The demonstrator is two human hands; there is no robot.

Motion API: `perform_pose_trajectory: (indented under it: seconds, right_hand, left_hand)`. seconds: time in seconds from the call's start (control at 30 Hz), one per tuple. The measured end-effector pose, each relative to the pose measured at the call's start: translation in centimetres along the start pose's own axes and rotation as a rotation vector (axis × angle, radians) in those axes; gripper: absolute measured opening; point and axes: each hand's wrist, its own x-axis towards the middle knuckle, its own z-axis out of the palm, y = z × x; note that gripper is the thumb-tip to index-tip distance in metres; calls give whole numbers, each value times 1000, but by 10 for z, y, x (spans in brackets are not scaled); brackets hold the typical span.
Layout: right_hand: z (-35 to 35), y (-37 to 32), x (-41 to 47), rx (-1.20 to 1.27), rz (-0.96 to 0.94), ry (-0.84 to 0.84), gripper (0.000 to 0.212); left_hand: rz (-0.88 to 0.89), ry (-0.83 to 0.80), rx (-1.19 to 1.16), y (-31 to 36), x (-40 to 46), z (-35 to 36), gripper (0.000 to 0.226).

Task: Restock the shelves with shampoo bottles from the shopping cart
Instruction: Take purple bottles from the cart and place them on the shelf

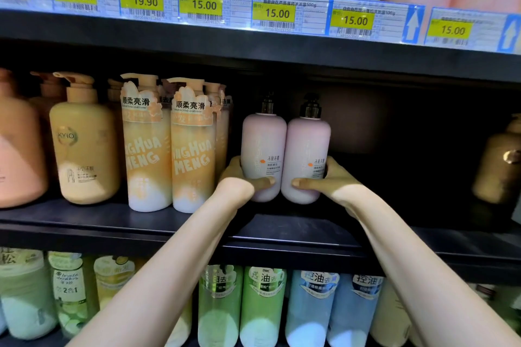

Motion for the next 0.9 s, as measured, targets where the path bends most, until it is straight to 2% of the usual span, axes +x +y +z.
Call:
perform_pose_trajectory:
  seconds: [0.07,0.17,0.33,0.47,0.6,0.9]
  right_hand:
    - [1,1,9,-11,3,0,59]
    - [7,9,16,24,3,38,56]
    - [15,25,20,22,44,110,74]
    - [14,28,22,-154,68,137,93]
    - [12,26,17,-235,55,180,78]
    - [17,27,23,-327,-7,170,59]
  left_hand:
    - [-43,18,86,1,10,4,74]
    - [-141,133,205,3,16,13,77]
    - [-117,112,302,-5,14,21,76]
    - [-99,130,363,-8,13,19,78]
    - [-127,161,368,-3,10,19,76]
    - [-134,210,633,0,16,25,61]
